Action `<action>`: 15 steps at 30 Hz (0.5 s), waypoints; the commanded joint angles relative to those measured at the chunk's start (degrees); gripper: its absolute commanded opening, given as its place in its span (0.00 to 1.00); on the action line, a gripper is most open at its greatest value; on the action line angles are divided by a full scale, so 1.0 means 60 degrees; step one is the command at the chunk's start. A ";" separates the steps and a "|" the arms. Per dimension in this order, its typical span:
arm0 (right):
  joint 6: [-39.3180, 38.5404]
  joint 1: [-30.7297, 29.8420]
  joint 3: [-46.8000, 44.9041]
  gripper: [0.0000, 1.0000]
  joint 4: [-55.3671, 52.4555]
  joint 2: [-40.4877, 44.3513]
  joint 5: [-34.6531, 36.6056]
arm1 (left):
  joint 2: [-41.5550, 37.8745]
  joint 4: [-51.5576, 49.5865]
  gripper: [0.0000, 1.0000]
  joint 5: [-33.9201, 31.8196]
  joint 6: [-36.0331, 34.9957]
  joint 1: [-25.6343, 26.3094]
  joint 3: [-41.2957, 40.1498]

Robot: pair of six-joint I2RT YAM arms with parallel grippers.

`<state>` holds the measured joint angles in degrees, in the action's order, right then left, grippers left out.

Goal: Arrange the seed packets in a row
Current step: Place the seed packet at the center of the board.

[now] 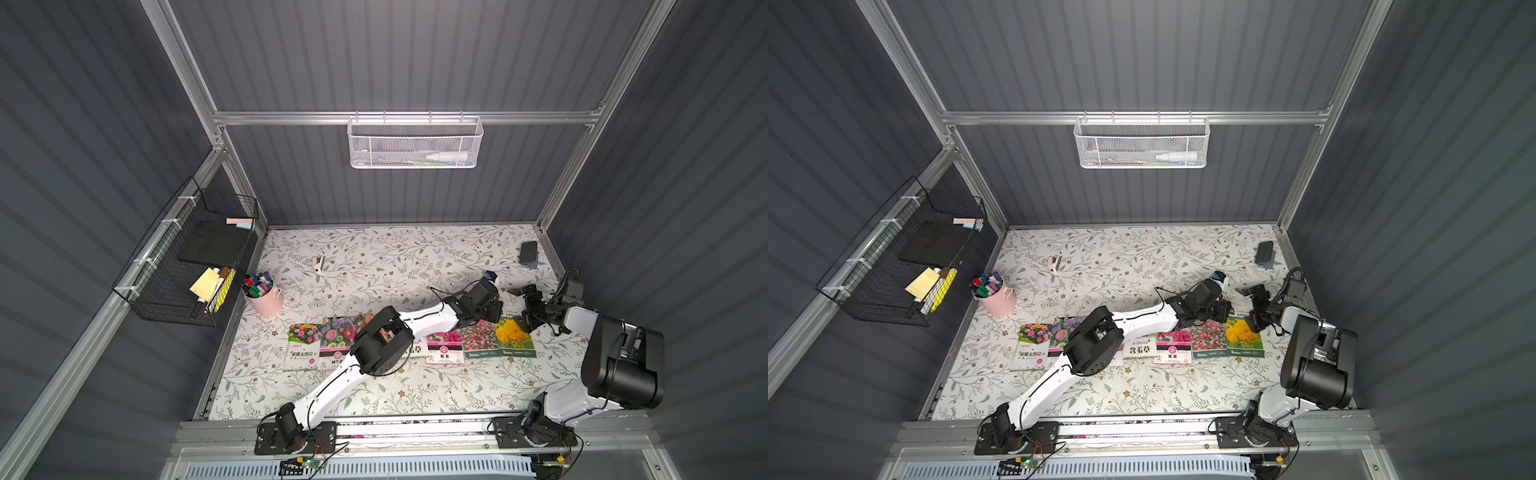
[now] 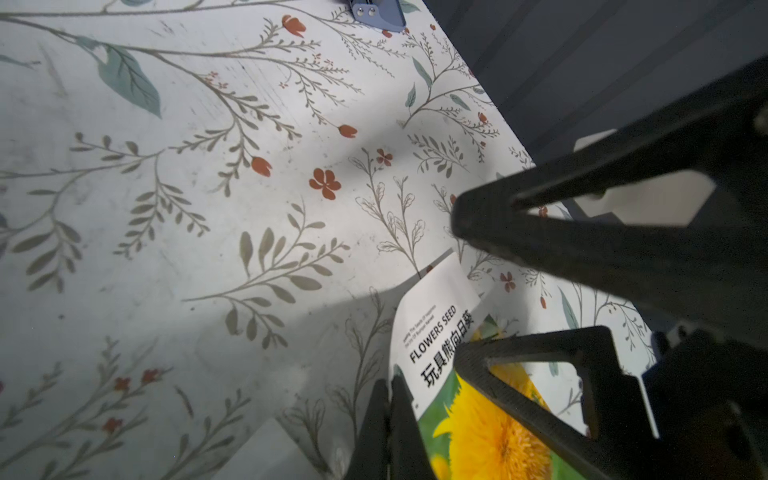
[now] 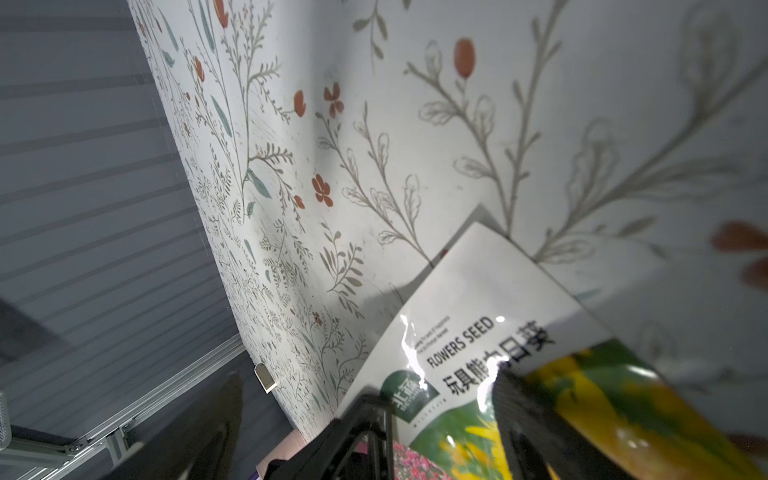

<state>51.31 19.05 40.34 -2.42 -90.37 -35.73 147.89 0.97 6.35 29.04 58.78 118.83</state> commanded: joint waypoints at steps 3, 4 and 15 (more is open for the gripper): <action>0.0194 -0.0054 0.0043 0.96 0.0134 -0.0312 0.0197 | 0.0065 -0.0153 0.18 -0.0049 -0.0255 -0.0041 0.0143; 0.0207 -0.0047 0.0038 0.96 0.0160 -0.0333 0.0211 | 0.0027 -0.0173 0.28 -0.0048 -0.0255 -0.0052 0.0142; 0.0259 -0.0108 -0.0112 0.96 0.0308 -0.0422 0.0227 | -0.0362 -0.1231 0.87 0.0602 -0.0469 -0.0065 0.0709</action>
<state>51.94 18.79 40.38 0.03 -91.50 -35.94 147.83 -3.68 8.36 27.18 58.76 122.78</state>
